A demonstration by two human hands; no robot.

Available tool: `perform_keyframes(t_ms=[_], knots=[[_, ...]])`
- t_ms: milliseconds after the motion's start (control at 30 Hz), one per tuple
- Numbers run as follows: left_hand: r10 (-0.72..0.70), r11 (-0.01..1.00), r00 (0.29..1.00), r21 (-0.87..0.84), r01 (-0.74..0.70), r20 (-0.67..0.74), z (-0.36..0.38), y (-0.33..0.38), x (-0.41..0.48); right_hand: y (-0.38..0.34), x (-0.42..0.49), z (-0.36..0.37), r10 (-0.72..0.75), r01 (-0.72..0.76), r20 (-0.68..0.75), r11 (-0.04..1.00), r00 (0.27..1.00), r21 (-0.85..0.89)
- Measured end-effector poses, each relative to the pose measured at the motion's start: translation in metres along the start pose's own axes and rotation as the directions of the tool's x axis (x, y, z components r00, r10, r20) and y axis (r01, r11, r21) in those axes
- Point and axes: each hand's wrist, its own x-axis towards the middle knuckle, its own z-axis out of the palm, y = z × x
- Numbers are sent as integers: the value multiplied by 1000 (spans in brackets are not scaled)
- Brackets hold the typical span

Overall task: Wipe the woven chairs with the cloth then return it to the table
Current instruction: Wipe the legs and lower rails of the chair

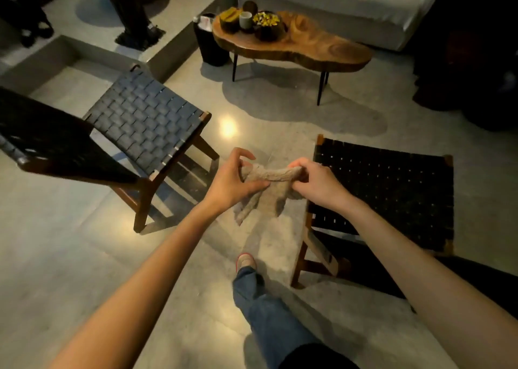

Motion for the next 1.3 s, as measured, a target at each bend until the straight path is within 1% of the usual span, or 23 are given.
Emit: perform_keyframes(t_ms=[67,200,300,367,433,500,567,633,700,767,833,867,900,967,1000,1033,1067,1100,1133,1167,1200,1233,1300], knots=[[40,999,993,20,-42,111,-13,-7,45,2,28,-8,27,-27,-36,1000,999,8],[66,945,952,287,-156,300,-37,-22,129,4,79,-15,103,-105,-73,994,992,-25],[116,897,899,343,-278,423,-50,-27,181,7,106,-24,172,-178,-122,983,977,-38],[128,862,860,373,-343,495,-52,-29,213,15,118,-31,222,-238,-187,969,957,-63],[156,801,829,422,-425,537,-46,-29,245,27,126,-37,253,-299,-284,945,925,-131],[221,721,800,459,-519,557,-32,-25,273,38,129,-40,281,-361,-375,918,884,-162],[273,637,758,480,-604,592,-15,-18,300,50,128,-43,331,-418,-423,899,844,-132],[286,579,687,451,-679,668,2,-9,326,57,128,-45,389,-457,-452,888,803,-49],[300,544,598,382,-748,743,19,5,351,58,130,-44,479,-520,-484,852,732,55],[343,508,502,293,-810,794,36,19,371,55,133,-41,577,-607,-524,783,626,138],[318,554,414,187,-812,853,51,34,383,47,133,-35,678,-675,-566,688,469,265],[281,588,369,145,-796,886,57,40,388,41,133,-31,713,-695,-596,638,370,332],[254,595,305,101,-798,918,65,46,391,35,131,-26,732,-701,-627,593,266,395],[207,574,136,-8,-819,969,81,55,391,22,128,-15,745,-632,-664,545,64,551],[146,599,76,-27,-800,986,88,59,388,17,126,-9,755,-553,-655,533,-31,641],[91,639,25,-39,-769,996,96,65,382,12,122,-1,779,-439,-614,511,-128,739],[75,694,-6,-56,-717,997,99,67,376,8,122,3,813,-297,-549,486,-191,822],[95,735,-52,-105,-670,994,102,68,368,3,120,7,854,-124,-458,441,-246,889],[122,745,-122,-172,-644,985,105,70,356,-2,118,12,891,77,-353,388,-287,918],[129,752,-193,-223,-620,973,109,70,346,-7,115,18,915,260,-269,350,-300,900],[118,770,-258,-252,-586,959,112,68,335,-10,113,23,929,402,-220,332,-299,853],[92,789,-312,-260,-556,946,116,67,323,-13,110,28,937,500,-191,320,-294,805],[43,802,-393,-266,-535,919,125,64,299,-15,104,37,942,598,-143,305,-304,741]])
